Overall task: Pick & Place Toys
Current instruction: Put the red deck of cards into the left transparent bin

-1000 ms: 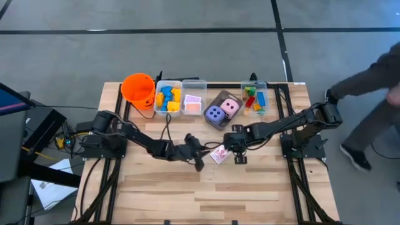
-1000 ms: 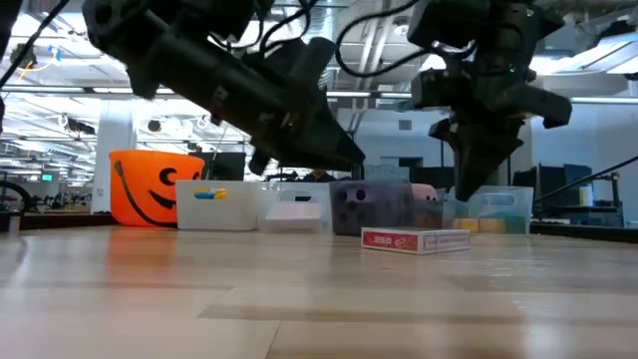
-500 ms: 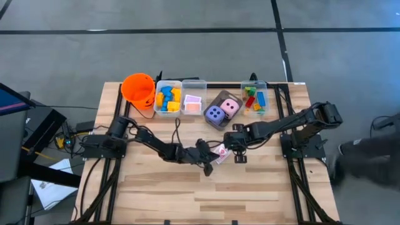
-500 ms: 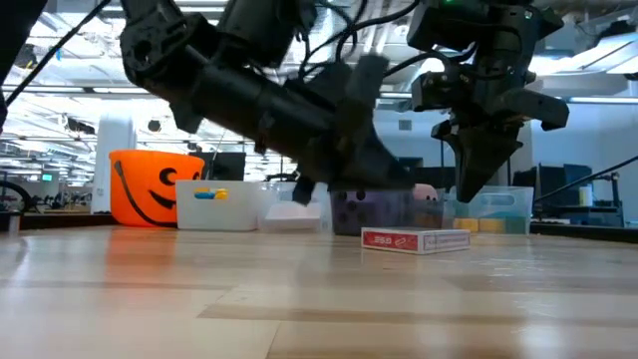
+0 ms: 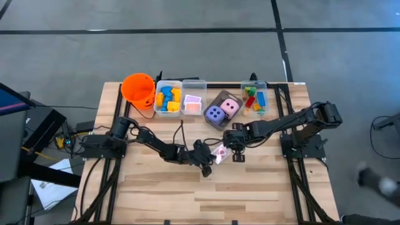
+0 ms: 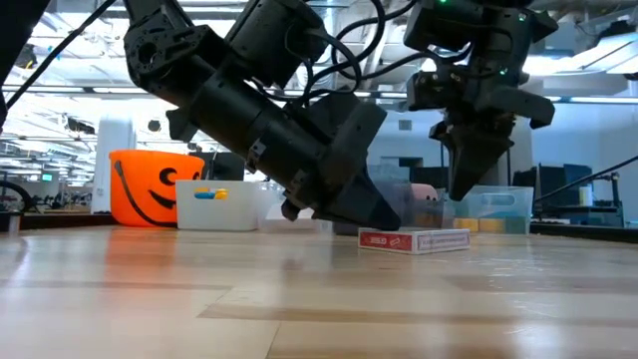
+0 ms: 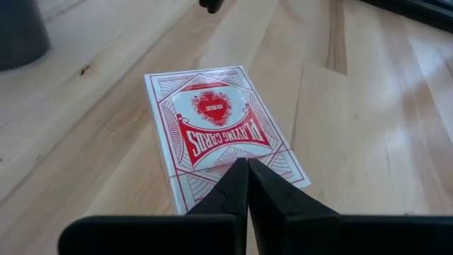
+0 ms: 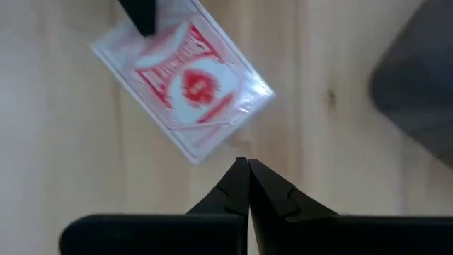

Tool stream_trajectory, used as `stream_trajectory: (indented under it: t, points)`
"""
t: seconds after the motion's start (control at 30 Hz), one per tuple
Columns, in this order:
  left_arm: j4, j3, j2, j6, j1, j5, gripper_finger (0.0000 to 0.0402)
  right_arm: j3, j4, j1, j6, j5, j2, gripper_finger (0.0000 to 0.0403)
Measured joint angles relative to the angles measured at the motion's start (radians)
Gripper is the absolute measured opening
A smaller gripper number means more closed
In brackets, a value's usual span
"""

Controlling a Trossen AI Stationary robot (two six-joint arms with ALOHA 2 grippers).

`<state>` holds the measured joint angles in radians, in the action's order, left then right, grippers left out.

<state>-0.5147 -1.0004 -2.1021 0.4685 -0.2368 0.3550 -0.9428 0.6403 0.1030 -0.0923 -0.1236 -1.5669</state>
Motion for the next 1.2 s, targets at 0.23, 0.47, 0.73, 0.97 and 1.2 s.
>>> stream_trajectory:
  t: [0.23,0.47,0.73,0.97,1.2]
  points:
    - [-0.008,0.003,-0.001,-0.019,0.007,-0.005,0.0,0.001,-0.043,0.002,-0.066,0.079,-0.024,0.0003]
    - [0.018,0.006,0.02,-0.029,0.007,-0.007,0.0,0.0,-0.046,-0.008,-0.057,0.074,-0.158,0.0003]
    - [0.086,0.006,0.048,-0.053,0.01,-0.011,0.0,-0.005,-0.068,0.018,-0.058,0.081,-0.213,0.0003]
    - [0.152,0.004,0.054,-0.063,0.027,-0.011,0.0,0.003,-0.152,0.055,-0.061,0.169,-0.164,0.0003]
    - [0.185,0.006,0.076,-0.103,0.038,0.008,0.0,0.0,-0.244,0.079,-0.058,0.231,-0.158,0.0003]
